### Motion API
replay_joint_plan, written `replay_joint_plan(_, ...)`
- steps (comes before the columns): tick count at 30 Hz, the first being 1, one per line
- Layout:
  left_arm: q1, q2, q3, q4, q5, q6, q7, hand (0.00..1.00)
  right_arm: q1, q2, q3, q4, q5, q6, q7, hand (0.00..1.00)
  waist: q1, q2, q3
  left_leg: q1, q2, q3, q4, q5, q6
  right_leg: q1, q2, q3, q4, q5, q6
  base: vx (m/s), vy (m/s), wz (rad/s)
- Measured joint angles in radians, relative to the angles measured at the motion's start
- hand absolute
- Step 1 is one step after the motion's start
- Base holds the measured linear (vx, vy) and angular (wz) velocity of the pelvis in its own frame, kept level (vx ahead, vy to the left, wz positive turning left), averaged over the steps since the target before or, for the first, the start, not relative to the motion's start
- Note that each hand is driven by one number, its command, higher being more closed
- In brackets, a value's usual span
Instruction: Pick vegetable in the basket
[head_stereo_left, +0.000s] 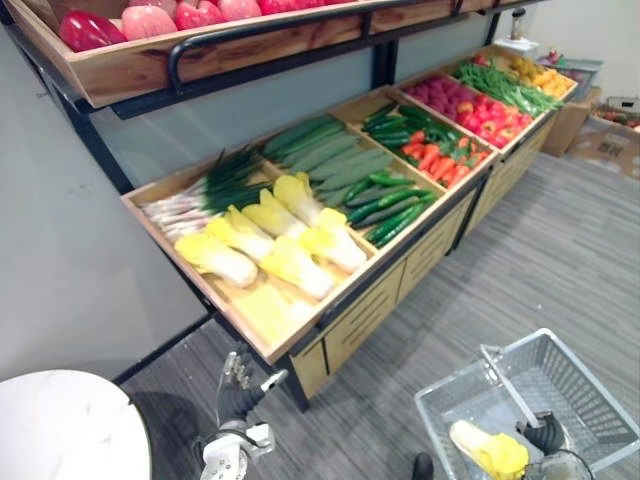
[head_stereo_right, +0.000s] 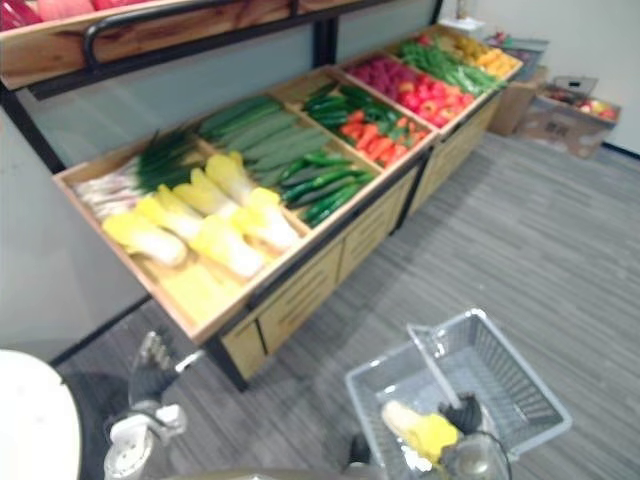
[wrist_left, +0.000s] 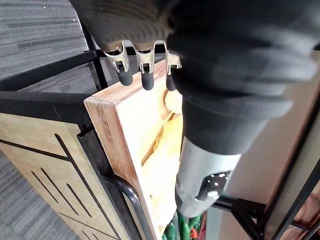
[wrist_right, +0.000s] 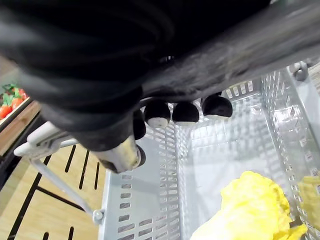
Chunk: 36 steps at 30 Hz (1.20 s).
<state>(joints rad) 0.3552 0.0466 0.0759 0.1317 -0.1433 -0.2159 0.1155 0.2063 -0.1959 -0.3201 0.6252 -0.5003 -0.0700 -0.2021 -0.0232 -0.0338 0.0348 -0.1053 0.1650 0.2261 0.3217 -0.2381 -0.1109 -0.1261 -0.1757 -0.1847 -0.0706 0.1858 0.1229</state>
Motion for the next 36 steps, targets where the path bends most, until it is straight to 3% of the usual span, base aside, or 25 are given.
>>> replay_joint_plan(2, -0.019, 0.023, -0.012, -0.01, 0.041, 0.0, 0.013, 0.0, -0.005, 0.021, -0.007, -0.03, 0.001, 0.0, -0.007, 1.0, 0.0, -0.004, 0.003, -0.061, 0.004, 0.049, 0.071, -0.035, 0.014, -0.078, -0.005, 0.056, 0.04, 0.01, 0.017, -0.17, 0.164, -0.67)
replay_joint_plan(4, -0.041, 0.062, -0.022, -0.042, 0.076, 0.004, 0.028, 0.0, 0.006, 0.05, -0.006, -0.07, 0.001, 0.001, -0.007, 1.0, -0.002, -0.027, 0.011, -0.087, -0.003, 0.093, 0.112, -0.045, 0.051, -0.114, -0.025, 0.075, 0.016, -0.021, 0.108, -0.15, 0.121, -0.68)
replay_joint_plan(5, -0.057, 0.066, -0.018, -0.053, 0.083, 0.005, 0.037, 0.0, 0.001, 0.057, -0.003, -0.07, 0.0, 0.007, -0.007, 1.0, -0.003, 0.004, 0.015, -0.078, 0.029, 0.141, 0.078, -0.023, 0.074, -0.126, -0.029, 0.013, 0.047, -0.113, 0.14, -0.17, 0.084, -0.89)
replay_joint_plan(6, -0.057, 0.064, 0.002, -0.082, 0.086, 0.004, 0.05, 0.0, -0.028, 0.054, 0.012, -0.074, 0.0, 0.007, -0.006, 1.0, -0.006, 0.008, 0.045, -0.064, 0.055, 0.177, 0.074, -0.015, 0.082, -0.203, -0.038, -0.064, 0.315, -0.132, 0.005, -0.15, 0.121, -0.93)
replay_joint_plan(7, -0.063, 0.072, 0.012, -0.09, 0.087, 0.002, 0.057, 0.0, -0.031, 0.055, 0.02, -0.078, 0.0, 0.005, -0.006, 1.0, -0.007, -0.006, 0.064, -0.044, 0.056, 0.191, 0.069, -0.013, 0.083, -0.216, -0.057, -0.101, 0.464, -0.137, -0.025, -0.14, 0.137, -0.91)
replay_joint_plan(8, -0.077, 0.088, 0.031, -0.094, 0.087, 0.002, 0.067, 0.0, -0.021, 0.056, 0.037, -0.079, -0.001, 0.004, -0.006, 1.0, -0.004, -0.045, 0.08, -0.007, 0.045, 0.225, 0.073, -0.014, 0.081, -0.211, -0.079, -0.17, 0.562, -0.12, -0.076, -0.16, 0.184, -0.93)
replay_joint_plan(9, -0.076, 0.082, 0.045, -0.083, 0.087, 0.009, 0.078, 0.0, -0.032, 0.052, 0.054, -0.079, -0.002, 0.004, -0.006, 1.0, 0.004, -0.038, 0.084, 0.008, 0.064, 0.23, 0.035, -0.008, 0.086, -0.183, -0.048, -0.204, 0.478, -0.057, -0.061, -0.16, 0.102, -0.9)
replay_joint_plan(10, -0.07, 0.071, 0.05, -0.072, 0.087, 0.01, 0.078, 0.0, -0.033, 0.062, 0.047, -0.081, -0.002, 0.004, -0.006, 1.0, 0.008, -0.017, 0.078, 0.021, 0.084, 0.253, 0.008, 0.004, 0.088, -0.149, -0.027, -0.196, 0.422, -0.046, -0.046, -0.17, 0.109, -0.65)
replay_joint_plan(11, -0.081, 0.069, 0.039, -0.069, 0.089, 0.009, 0.078, 0.0, -0.035, 0.065, 0.048, -0.093, -0.002, 0.004, -0.009, 1.0, -0.003, -0.022, 0.088, 0.051, 0.075, 0.279, -0.043, 0.035, 0.096, -0.153, -0.071, -0.211, 0.662, -0.161, -0.116, -0.1, 0.072, -0.37)
replay_joint_plan(12, -0.083, 0.069, 0.028, -0.07, 0.09, 0.009, 0.078, 0.0, -0.035, 0.064, 0.044, -0.092, -0.002, 0.006, -0.011, 1.0, -0.002, -0.034, 0.087, 0.081, 0.054, 0.298, -0.083, 0.063, 0.102, -0.111, -0.12, -0.211, 0.797, -0.207, -0.111, -0.1, 0.102, -0.34)
replay_joint_plan(13, -0.081, 0.069, 0.026, -0.07, 0.09, 0.009, 0.078, 0.0, -0.035, 0.059, 0.047, -0.093, -0.001, 0.005, -0.012, 1.0, 0.001, -0.039, 0.084, 0.087, 0.048, 0.312, -0.091, 0.068, 0.106, -0.078, -0.138, -0.211, 0.818, -0.207, -0.11, -0.08, 0.046, -0.49)
replay_joint_plan(14, -0.074, 0.063, 0.027, -0.07, 0.091, 0.009, 0.082, 0.0, -0.042, 0.055, 0.053, -0.095, -0.001, 0.005, -0.013, 1.0, 0.011, -0.049, 0.077, 0.086, 0.04, 0.343, -0.093, 0.078, 0.116, -0.018, -0.169, -0.209, 0.815, -0.206, -0.11, -0.11, -0.047, -0.72)
replay_joint_plan(15, -0.078, 0.059, 0.029, -0.07, 0.091, 0.01, 0.091, 0.0, -0.053, 0.056, 0.057, -0.095, -0.001, 0.004, -0.013, 1.0, 0.028, -0.06, 0.069, 0.062, 0.04, 0.376, -0.082, 0.083, 0.114, 0.018, -0.174, -0.197, 0.748, -0.229, -0.077, -0.16, -0.129, -0.95)
replay_joint_plan(16, -0.085, 0.055, 0.029, -0.071, 0.091, 0.009, 0.102, 0.0, -0.072, 0.054, 0.061, -0.095, -0.001, 0.004, -0.013, 1.0, 0.04, -0.061, 0.061, 0.026, 0.054, 0.404, -0.069, 0.099, 0.12, 0.013, -0.146, -0.204, 0.658, -0.273, -0.061, -0.16, -0.155, -0.81)
replay_joint_plan(18, -0.087, 0.034, 0.026, -0.072, 0.092, 0.009, 0.113, 0.0, -0.097, 0.052, 0.062, -0.097, 0.0, 0.005, -0.024, 1.0, 0.053, -0.033, 0.055, -0.021, 0.073, 0.435, -0.087, 0.136, 0.113, 0.012, -0.083, -0.192, 0.486, -0.289, -0.039, -0.16, -0.147, -0.7)
replay_joint_plan(21, -0.102, 0.023, 0.004, -0.049, 0.092, 0.007, 0.127, 0.0, -0.117, 0.052, 0.097, -0.097, 0.0, 0.008, -0.029, 1.0, 0.057, -0.035, 0.069, -0.064, 0.104, 0.489, -0.045, 0.154, 0.116, 0.05, -0.04, -0.2, 0.296, -0.346, -0.009, -0.17, -0.262, -0.59)
replay_joint_plan(22, -0.115, 0.007, -0.004, -0.027, 0.092, 0.01, 0.136, 0.0, -0.114, 0.044, 0.114, -0.096, 0.0, 0.017, -0.029, 1.0, 0.054, -0.002, 0.083, -0.063, 0.148, 0.486, -0.018, 0.158, 0.108, 0.086, 0.01, -0.2, 0.233, -0.318, -0.01, -0.13, -0.304, -0.44)
replay_joint_plan(24, -0.112, -0.015, -0.017, -0.027, 0.098, 0.009, 0.147, 0.0, -0.085, 0.039, 0.14, -0.097, 0.0, 0.017, -0.031, 1.0, 0.05, 0.021, 0.087, -0.044, 0.194, 0.47, -0.008, 0.173, 0.084, 0.137, 0.07, -0.198, 0.167, -0.291, -0.04, -0.13, -0.234, -0.27)
replay_joint_plan(28, -0.094, -0.023, -0.042, -0.014, 0.118, 0.009, 0.154, 0.0, -0.053, 0.022, 0.139, -0.106, 0.001, 0.017, -0.04, 1.0, 0.023, 0.044, 0.092, -0.005, 0.241, 0.442, -0.019, 0.217, 0.049, 0.194, 0.134, -0.192, 0.117, -0.274, -0.066, -0.15, -0.158, -0.11)
replay_joint_plan(30, -0.068, -0.028, -0.049, 0.002, 0.118, 0.009, 0.154, 0.0, -0.041, 0.005, 0.132, -0.14, 0.001, 0.017, -0.047, 1.0, 0.019, 0.043, 0.103, 0.008, 0.218, 0.353, -0.037, 0.259, 0.035, 0.204, 0.137, -0.155, 0.092, -0.259, -0.082, -0.1, -0.037, -0.33)
replay_joint_plan(32, -0.047, -0.035, -0.054, 0.0, 0.118, 0.009, 0.154, 0.0, -0.045, -0.01, 0.135, -0.152, -0.001, 0.017, -0.062, 1.0, 0.026, 0.047, 0.106, 0.004, 0.181, 0.197, -0.04, 0.29, 0.023, 0.202, 0.127, -0.119, 0.075, -0.246, -0.084, -0.11, -0.036, -0.62)
replay_joint_plan(33, -0.025, -0.046, -0.069, -0.004, 0.117, 0.007, 0.155, 0.0, -0.059, -0.034, 0.151, -0.151, 0.0, 0.016, -0.082, 1.0, 0.045, 0.05, 0.116, 0.004, 0.14, 0.047, -0.032, 0.298, 0.023, 0.187, 0.117, -0.059, 0.069, -0.239, -0.073, -0.11, -0.017, -0.85)
replay_joint_plan(35, 0.0, -0.049, -0.078, -0.022, 0.118, 0.004, 0.153, 0.0, -0.083, -0.045, 0.172, -0.149, 0.0, 0.016, -0.085, 1.0, 0.059, 0.066, 0.119, 0.005, 0.102, -0.06, -0.012, 0.252, -0.005, 0.163, 0.098, 0.005, 0.072, -0.234, -0.066, -0.07, 0.099, -1.03)
replay_joint_plan(36, 0.009, -0.049, -0.078, -0.037, 0.118, -0.003, 0.153, 0.0, -0.092, -0.04, 0.175, -0.148, 0.0, 0.016, -0.085, 1.0, 0.059, 0.082, 0.119, 0.005, 0.087, -0.102, -0.007, 0.211, 0.001, 0.147, 0.102, 0.026, 0.074, -0.223, -0.062, -0.02, 0.156, -0.76)
